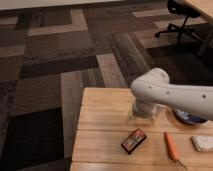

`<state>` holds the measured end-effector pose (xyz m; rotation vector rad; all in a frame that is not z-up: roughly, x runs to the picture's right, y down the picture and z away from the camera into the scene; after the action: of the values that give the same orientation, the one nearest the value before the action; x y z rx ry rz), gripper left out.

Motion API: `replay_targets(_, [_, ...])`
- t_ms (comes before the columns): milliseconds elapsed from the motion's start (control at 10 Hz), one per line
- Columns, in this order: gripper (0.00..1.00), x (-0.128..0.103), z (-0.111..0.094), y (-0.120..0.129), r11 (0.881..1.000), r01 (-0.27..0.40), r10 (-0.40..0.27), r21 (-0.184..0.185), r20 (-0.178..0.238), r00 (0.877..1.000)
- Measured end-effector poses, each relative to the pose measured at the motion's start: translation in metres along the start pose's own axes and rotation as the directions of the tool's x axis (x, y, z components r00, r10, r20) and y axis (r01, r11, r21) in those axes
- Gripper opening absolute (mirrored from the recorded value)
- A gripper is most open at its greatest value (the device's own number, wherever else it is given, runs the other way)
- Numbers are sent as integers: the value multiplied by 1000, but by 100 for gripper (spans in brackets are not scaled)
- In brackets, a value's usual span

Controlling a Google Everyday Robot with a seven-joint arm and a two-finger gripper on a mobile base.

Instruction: Place the white sponge in the ceramic cup

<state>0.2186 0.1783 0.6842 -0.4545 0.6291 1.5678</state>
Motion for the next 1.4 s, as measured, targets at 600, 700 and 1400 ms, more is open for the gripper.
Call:
replay_targets(600, [65, -14, 2, -79, 998, -59, 57, 18, 99, 993])
replay_targets(700, [65, -14, 2, -78, 998, -56, 54, 18, 99, 994])
replay_targets(1400, [65, 4, -15, -137, 981, -168, 153, 97, 140, 978])
